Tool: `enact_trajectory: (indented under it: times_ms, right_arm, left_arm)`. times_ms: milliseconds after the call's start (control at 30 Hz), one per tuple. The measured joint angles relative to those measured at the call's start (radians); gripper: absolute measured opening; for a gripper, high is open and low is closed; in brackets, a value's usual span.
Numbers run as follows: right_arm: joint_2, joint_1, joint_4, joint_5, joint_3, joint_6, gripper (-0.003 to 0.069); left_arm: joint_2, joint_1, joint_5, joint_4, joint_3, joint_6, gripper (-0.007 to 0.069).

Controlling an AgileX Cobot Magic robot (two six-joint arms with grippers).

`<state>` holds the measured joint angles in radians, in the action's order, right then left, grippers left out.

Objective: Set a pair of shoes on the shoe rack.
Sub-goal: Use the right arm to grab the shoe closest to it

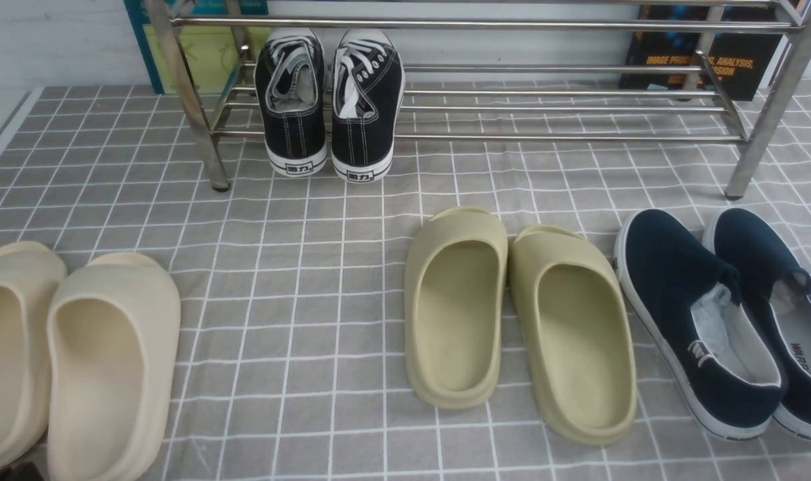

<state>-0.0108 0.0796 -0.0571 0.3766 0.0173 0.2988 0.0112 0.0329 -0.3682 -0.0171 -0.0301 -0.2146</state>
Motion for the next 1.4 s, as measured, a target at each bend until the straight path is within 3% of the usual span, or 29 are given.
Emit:
enact_trajectory:
  times_ms: [133,200,267,367,633,767,900,933,1067,1200,1400]
  right_arm:
    - [0.0,0.0,-0.189,-0.014,0.003,0.134,0.0239]
    - [0.0,0.0,-0.393,-0.017,0.007,0.252,0.0239]
    - [0.0,0.0,-0.517,-0.017,0.008,0.322,0.0239]
    - [0.0,0.0,-0.573,-0.017,0.008,0.344,0.0239]
    - [0.0,0.0,-0.494,-0.136,0.007,0.263,0.0239]
    - [0.0,0.0,-0.441,-0.124,-0.09,0.058,0.0238]
    - [0.071,0.0,-0.372,0.005,-0.243,-0.118,0.0183]
    - [0.157,0.0,-0.326,0.097,-0.326,-0.22,0.0128]
    - [0.385,0.0,-0.224,0.368,-0.515,-0.414,0.0003]
    - [0.668,-0.041,-0.196,0.626,-0.716,-0.519,-0.0003]
    - [0.941,-0.226,-0.164,0.672,-0.863,-0.533,0.0002]
  left_arm:
    - [0.0,0.0,0.0,0.0,0.0,0.0,0.0112]
    - [0.0,0.0,0.0,0.0,0.0,0.0,0.0112]
    - [0.0,0.0,0.0,0.0,0.0,0.0,0.0112]
    - [0.0,0.0,0.0,0.0,0.0,0.0,0.0112]
    - [0.0,0.0,0.0,0.0,0.0,0.0,0.0112]
    - [0.0,0.0,0.0,0.0,0.0,0.0,0.0112]
    - [0.0,0.0,0.0,0.0,0.0,0.0,0.0112]
    - [0.0,0.0,0.0,0.0,0.0,0.0,0.0112]
    - [0.0,0.0,0.0,0.0,0.0,0.0,0.0112]
    - [0.0,0.0,0.0,0.0,0.0,0.0,0.0112]
    - [0.0,0.0,0.0,0.0,0.0,0.0,0.0112]
